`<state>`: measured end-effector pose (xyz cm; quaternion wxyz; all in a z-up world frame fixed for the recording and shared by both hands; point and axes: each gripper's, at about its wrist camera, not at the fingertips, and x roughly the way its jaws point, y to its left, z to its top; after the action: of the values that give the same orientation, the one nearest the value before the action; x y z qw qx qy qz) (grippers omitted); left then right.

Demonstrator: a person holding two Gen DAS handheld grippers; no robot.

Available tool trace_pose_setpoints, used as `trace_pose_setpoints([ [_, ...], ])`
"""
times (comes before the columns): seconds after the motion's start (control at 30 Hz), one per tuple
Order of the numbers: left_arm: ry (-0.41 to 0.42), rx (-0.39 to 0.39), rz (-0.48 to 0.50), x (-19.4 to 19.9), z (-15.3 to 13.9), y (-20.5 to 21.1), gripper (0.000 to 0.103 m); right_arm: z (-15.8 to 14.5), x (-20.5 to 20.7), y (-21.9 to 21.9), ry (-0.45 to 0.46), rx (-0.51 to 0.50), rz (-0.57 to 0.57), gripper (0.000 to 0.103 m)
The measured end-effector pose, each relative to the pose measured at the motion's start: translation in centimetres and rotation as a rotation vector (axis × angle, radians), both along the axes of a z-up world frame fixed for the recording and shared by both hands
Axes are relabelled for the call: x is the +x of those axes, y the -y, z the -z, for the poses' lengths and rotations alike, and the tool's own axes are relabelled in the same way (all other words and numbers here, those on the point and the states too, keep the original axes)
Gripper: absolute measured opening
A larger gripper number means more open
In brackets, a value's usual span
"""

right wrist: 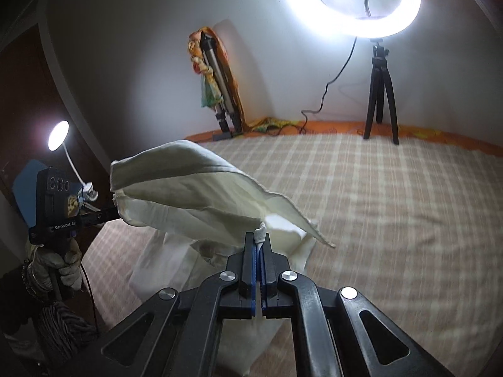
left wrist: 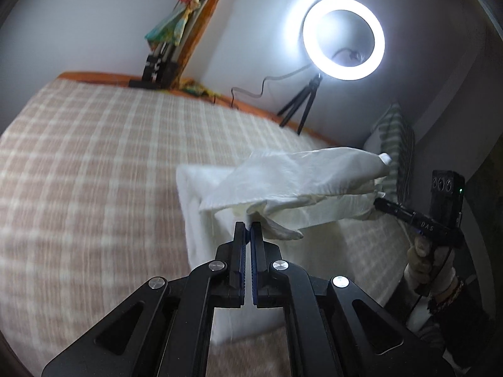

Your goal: Fold small clothes

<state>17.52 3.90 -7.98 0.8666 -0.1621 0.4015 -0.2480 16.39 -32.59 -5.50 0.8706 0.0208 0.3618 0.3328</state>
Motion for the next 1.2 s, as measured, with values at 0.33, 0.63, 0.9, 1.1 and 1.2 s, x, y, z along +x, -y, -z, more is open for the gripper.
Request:
trace_pose_setpoints([
  [0.33, -0.021, 0.13, 0.096, -4.7, 2.3, 0.8, 0.001, 4.1, -6.1, 0.2, 0.025, -0.226, -0.01, 0.007],
  [0.63, -0.021, 0.03, 0.033, -6.2, 1.2, -2.3, 0.035, 3.8, -7.0, 6.3, -0.102, -0.014, 0.1, 0.027],
  [0.9, -0.194, -0.15, 0.005, -2.9, 4.9, -0.7, 0.04, 7.2, -3.3, 5.5, -0.345, 0.197, 0.127, 0.04],
  [1.1, -0.222, -0.148, 0.022, -2.8, 5.4, -0.1, 0.002, 9.0, -3.1, 4.1, -0.441, 0.266, 0.08, 0.006],
  [1.2, -0.218, -0.077, 0.023, -2.9, 5.4, -0.4, 0.002, 7.4, -3.9, 3.3, -0.401, 0.285, 0.034, 0.001],
])
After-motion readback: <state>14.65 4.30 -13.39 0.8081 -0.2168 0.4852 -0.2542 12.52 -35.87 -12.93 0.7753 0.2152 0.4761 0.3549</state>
